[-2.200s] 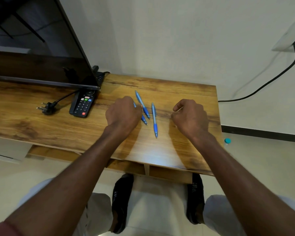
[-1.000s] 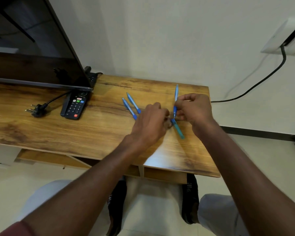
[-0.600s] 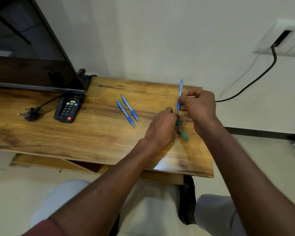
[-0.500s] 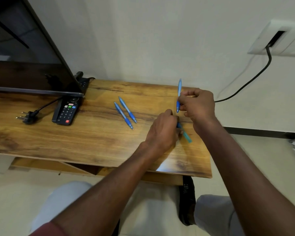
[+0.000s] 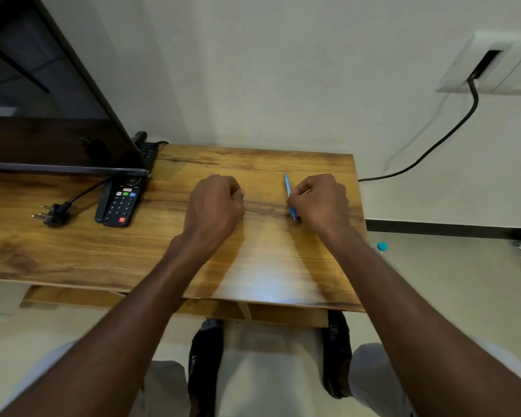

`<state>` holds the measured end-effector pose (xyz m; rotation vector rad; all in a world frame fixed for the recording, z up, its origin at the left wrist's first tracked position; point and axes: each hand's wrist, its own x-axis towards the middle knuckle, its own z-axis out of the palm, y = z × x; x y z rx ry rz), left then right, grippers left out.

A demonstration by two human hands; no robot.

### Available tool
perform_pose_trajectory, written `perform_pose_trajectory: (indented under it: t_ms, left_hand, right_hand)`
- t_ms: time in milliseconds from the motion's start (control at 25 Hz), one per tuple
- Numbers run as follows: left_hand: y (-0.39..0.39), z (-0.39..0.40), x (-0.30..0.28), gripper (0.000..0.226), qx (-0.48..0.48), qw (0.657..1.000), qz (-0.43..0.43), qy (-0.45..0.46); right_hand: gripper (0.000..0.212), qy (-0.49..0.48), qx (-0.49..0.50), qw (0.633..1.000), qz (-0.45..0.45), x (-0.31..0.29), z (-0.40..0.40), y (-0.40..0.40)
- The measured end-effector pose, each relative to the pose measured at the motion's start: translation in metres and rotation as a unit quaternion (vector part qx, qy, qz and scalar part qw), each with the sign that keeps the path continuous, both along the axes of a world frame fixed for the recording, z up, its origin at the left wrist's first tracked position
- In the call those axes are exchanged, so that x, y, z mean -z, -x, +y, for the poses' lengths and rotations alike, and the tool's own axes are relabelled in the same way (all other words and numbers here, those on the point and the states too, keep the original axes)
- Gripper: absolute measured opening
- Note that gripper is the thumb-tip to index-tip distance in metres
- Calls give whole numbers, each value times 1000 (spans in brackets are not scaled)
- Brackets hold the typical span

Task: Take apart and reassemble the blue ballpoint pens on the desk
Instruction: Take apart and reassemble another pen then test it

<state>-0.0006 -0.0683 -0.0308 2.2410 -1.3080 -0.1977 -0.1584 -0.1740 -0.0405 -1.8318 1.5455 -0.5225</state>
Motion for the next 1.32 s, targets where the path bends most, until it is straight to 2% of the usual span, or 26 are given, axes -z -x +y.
perform_pose_trajectory:
  t_ms: [160,240,360,520,680,960,1120,1320]
  left_hand:
    - [-14,8,1,14,-111,991,9,-80]
    - [-19,10,1,15,-136,984,31,-113]
    - [-18,13,4,25,-134,978,68,-146]
    - [-15,9,8,33,-138,974,76,-162]
    - [-14,3,9,29,-121,973,85,-177]
    - [-7,2,4,21,-149,973,72,-158]
    - [-12,1,-2,19,-140,968,78,-194]
    - [-18,8,-6,20,-108,958,162,-210]
  right_hand:
    - [10,44,-43,996,72,11,12,-20]
    - [10,58,-58,992,91,12,15,-22]
    - [9,83,-56,992,83,5,15,-16]
    - [17,86,-30,995,50,-4,10,-3]
    - [17,70,-43,996,44,-3,8,2]
    - [15,49,-72,996,17,0,8,0]
    - [16,45,-83,995,13,0,9,-2]
    - [17,40,-97,994,17,0,14,-2]
